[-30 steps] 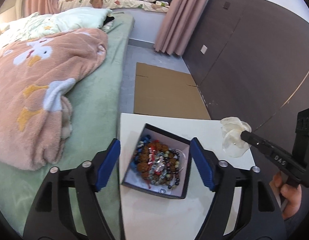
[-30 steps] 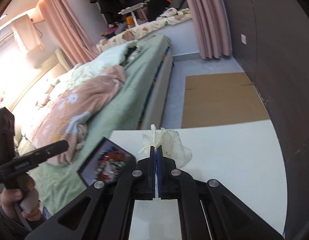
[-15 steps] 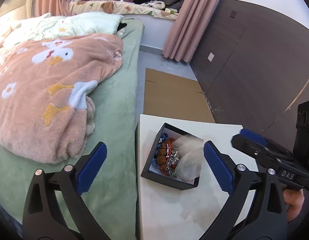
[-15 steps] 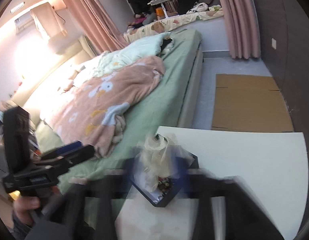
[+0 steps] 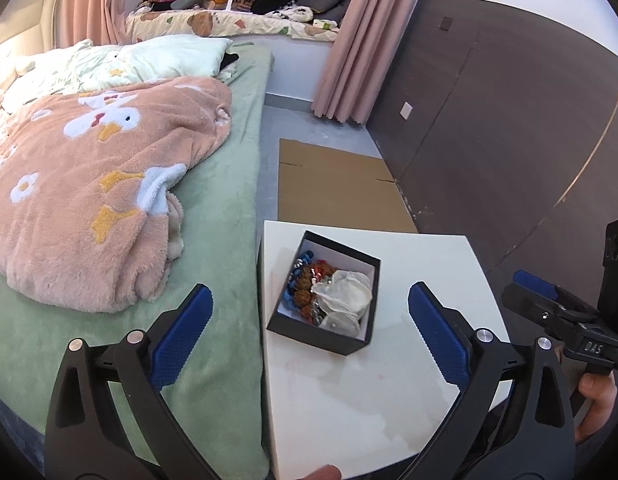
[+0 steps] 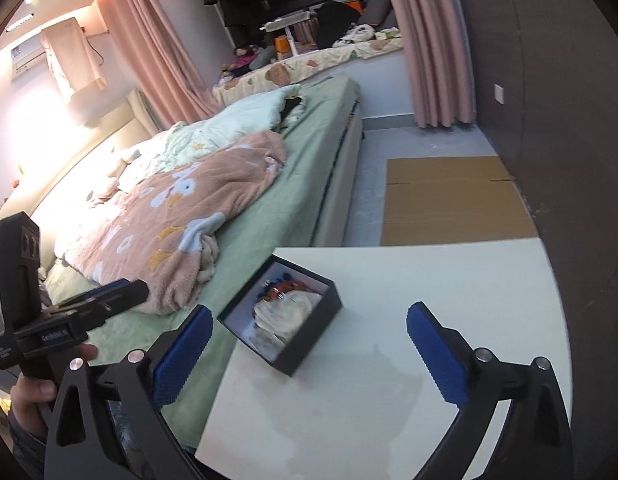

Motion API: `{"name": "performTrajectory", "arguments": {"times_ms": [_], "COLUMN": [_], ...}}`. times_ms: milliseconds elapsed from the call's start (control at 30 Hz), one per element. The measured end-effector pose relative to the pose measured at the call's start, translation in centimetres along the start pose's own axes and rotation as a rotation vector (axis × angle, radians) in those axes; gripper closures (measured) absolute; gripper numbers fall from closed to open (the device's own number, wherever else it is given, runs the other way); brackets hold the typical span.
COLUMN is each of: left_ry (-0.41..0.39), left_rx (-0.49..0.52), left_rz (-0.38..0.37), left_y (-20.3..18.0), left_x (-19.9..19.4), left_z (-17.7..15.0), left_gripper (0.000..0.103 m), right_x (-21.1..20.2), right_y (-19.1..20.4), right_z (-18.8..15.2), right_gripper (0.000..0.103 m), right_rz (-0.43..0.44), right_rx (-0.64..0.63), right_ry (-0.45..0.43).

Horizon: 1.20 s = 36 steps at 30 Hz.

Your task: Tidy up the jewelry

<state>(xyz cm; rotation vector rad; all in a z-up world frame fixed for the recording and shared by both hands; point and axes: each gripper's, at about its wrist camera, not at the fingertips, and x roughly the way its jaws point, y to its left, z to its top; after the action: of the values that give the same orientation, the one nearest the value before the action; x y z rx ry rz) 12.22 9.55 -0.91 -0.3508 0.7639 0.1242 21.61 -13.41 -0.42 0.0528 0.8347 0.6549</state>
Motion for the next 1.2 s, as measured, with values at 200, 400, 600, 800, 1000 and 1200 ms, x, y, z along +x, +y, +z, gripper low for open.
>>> {"name": "performTrajectory", "arguments": {"times_ms": [200, 400, 600, 800, 1000, 1200], "left_ry": [-0.01, -0.012, -0.026, -0.048, -0.059, -0.064], "left_rx": [0.045, 0.081, 0.124, 0.153, 0.166, 0.171], "left_rz": [-0.018, -0.043, -0.043, -0.044, -0.035, -0.029], "left_y": [-1.8, -3.3, -4.7, -5.5, -5.4, -5.1], "left_x": [-2.3, -4.6, -6.9, -9.2, -10.8, -12.0], "left_z": [-0.8, -1.8, -3.1, -4.3, -5.3, -6.2], "left_gripper": [0.005, 0.005, 0.005, 0.005, 0.005, 0.005], "right_x": [-2.9, -5.7, -8.7, -11.5, -13.4, -14.9], "right_y": [-0.9, -0.9, -0.8, -0.1, 0.4, 0.4], "right_z": [-1.6, -3.1, -4.7, -5.9, -7.2, -8.1], "right_gripper": [0.008, 0.008, 0.008, 0.008, 0.008, 0.008], "right_rz": [-0.05, -0.089, -0.103, -0.122, -0.158, -0.17], "right_rx": [0.021, 0.024, 0.052, 0.044, 0.019, 0.023], "right_ry": [-0.014, -0.015, -0.014, -0.031, -0.062, -0.084]}}
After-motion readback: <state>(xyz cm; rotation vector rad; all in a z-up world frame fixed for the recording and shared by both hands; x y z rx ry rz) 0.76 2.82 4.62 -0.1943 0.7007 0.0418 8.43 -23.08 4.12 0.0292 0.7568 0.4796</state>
